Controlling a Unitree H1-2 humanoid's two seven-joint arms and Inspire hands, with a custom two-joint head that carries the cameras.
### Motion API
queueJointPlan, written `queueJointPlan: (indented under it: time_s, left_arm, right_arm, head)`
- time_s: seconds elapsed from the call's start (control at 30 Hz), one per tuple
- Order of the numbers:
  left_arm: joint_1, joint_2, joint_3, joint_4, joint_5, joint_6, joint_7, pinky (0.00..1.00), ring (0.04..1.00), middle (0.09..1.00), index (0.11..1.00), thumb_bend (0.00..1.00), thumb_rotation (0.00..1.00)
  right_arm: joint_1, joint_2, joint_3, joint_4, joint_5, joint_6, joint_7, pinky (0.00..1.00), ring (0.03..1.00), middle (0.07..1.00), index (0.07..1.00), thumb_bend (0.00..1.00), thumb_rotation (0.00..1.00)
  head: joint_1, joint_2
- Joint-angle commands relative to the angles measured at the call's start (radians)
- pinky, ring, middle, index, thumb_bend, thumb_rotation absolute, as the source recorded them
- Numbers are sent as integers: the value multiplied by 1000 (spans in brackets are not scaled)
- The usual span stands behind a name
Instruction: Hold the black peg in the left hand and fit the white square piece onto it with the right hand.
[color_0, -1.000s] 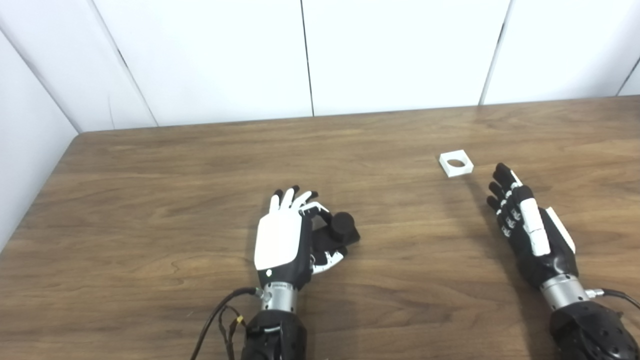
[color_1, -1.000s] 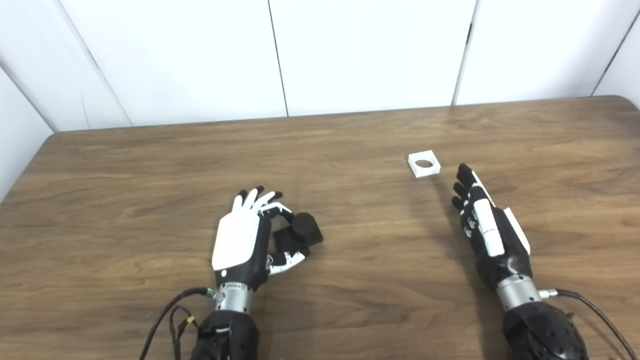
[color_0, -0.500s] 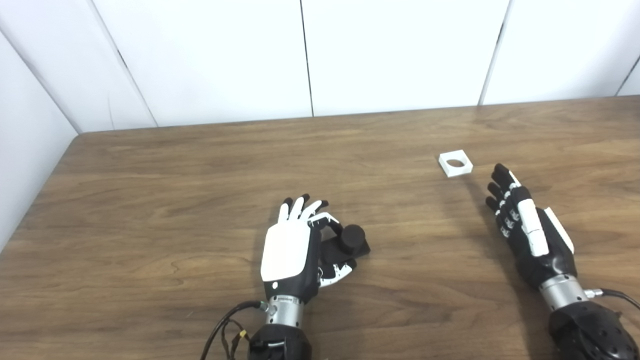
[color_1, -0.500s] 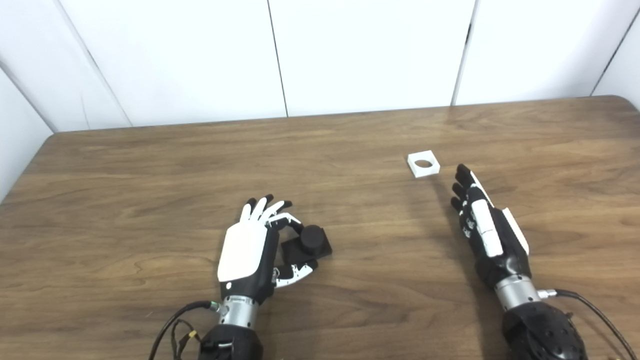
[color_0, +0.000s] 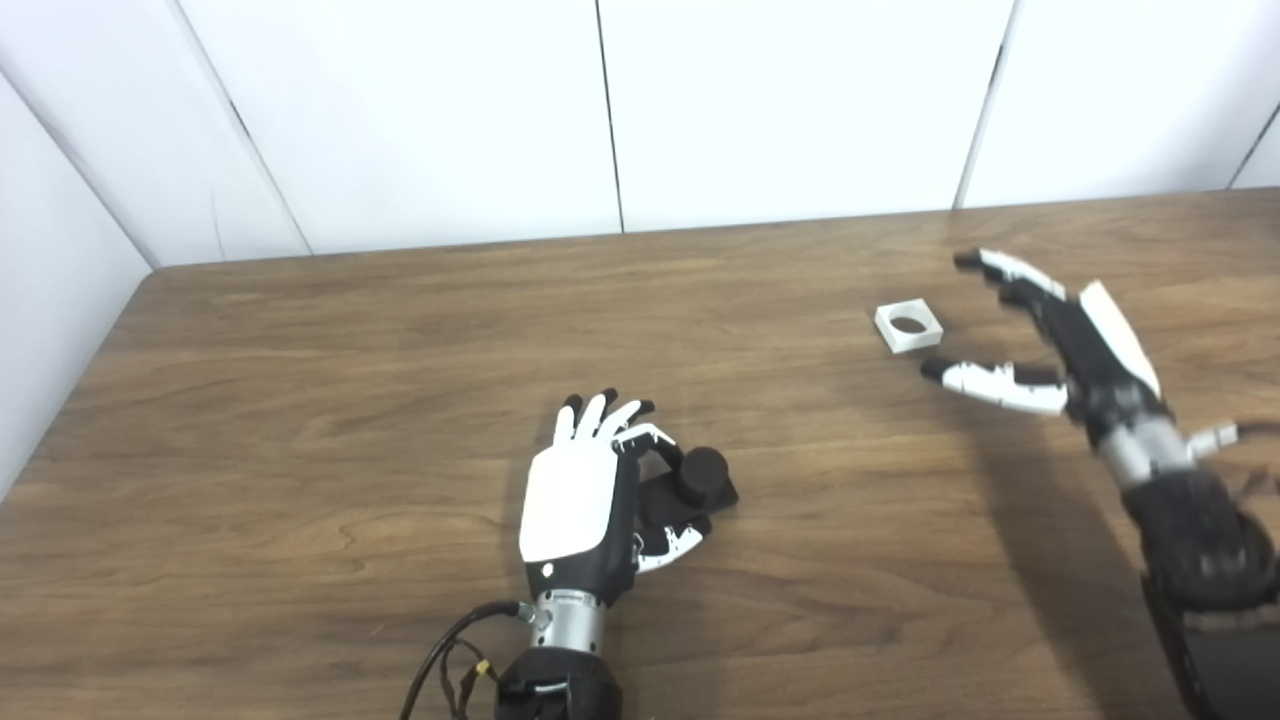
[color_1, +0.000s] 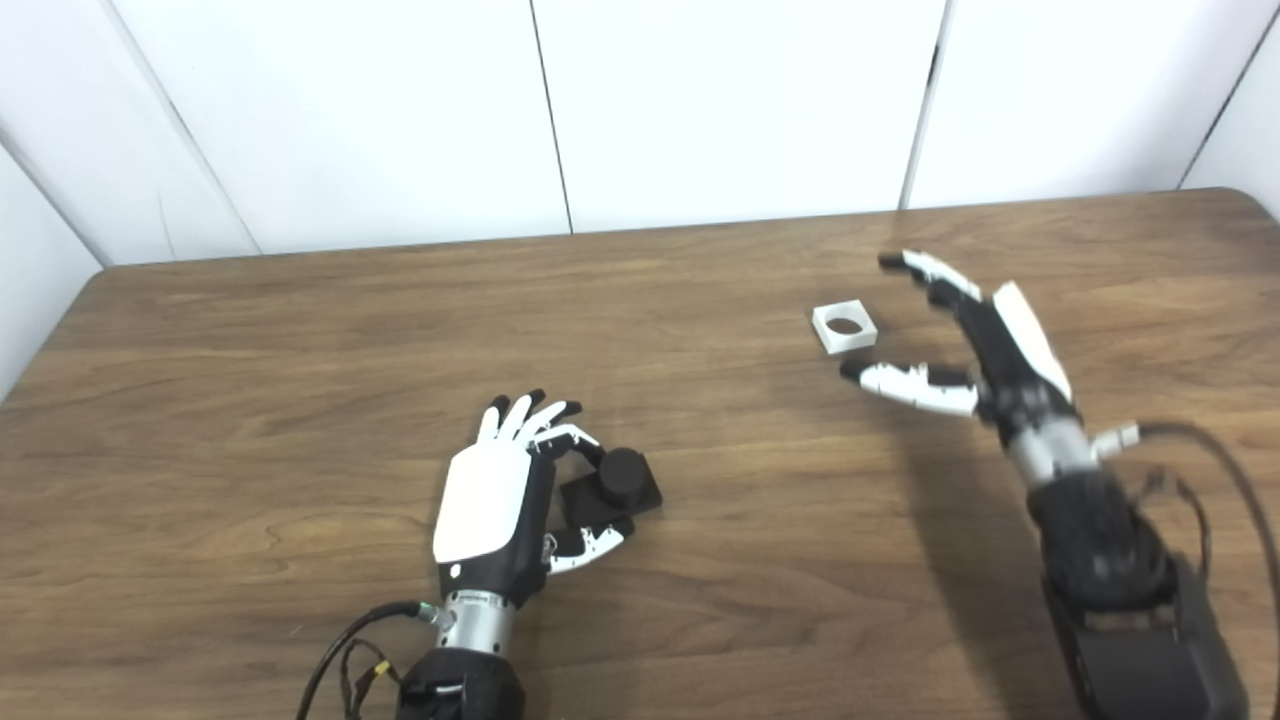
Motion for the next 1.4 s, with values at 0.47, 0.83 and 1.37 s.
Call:
queueJointPlan:
  time_s: [0.47, 0.83, 1.37]
  left_arm:
    - [1, -27, 1, 41, 8, -25, 11, 1000, 958, 853, 489, 513, 82]
    - [0, -31, -7, 45, 25, -24, 16, 1000, 955, 851, 489, 512, 84]
    - [-13, -38, -2, 64, 16, -31, 36, 1000, 954, 849, 489, 512, 85]
  right_arm:
    - [-417, -178, 199, 348, -203, -60, 172, 929, 985, 920, 694, 956, 121]
    - [-510, -200, 274, 458, -242, -66, 274, 932, 990, 924, 672, 973, 124]
    - [-532, -204, 320, 434, -292, -24, 398, 938, 1000, 937, 688, 970, 165]
  head:
    - [-18, -13]
    - [-27, -24]
    - [-24, -24]
